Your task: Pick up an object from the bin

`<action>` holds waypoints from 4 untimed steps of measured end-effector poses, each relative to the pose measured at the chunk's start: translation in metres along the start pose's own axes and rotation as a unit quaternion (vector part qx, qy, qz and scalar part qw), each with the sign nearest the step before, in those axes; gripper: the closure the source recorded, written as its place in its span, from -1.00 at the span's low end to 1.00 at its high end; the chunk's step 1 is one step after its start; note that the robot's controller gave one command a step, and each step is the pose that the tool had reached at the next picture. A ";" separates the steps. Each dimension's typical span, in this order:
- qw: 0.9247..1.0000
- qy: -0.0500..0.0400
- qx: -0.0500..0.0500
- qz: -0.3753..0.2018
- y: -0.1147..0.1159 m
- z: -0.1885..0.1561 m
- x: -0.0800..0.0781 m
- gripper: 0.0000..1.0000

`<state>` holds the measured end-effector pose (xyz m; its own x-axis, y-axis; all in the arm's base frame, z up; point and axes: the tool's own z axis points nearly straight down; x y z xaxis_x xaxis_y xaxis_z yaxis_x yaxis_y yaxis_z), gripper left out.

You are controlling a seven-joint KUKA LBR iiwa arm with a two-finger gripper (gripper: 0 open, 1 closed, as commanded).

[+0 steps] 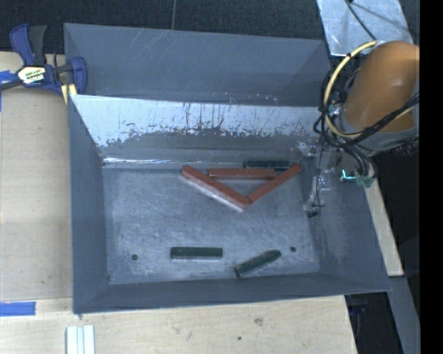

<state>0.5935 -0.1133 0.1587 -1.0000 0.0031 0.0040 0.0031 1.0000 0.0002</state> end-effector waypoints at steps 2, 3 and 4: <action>0.999 -0.003 0.000 0.035 0.120 0.056 -0.012 -1.00; 0.996 -0.003 0.000 0.093 0.126 0.058 -0.012 -1.00; 0.987 -0.001 0.000 0.158 0.132 0.089 -0.011 -1.00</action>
Offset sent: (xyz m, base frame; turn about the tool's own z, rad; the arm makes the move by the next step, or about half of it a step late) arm 0.0242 0.0698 -0.0887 0.0498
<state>0.6046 0.0188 0.0696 -0.9493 0.3145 0.0027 0.3145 0.9493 -0.0008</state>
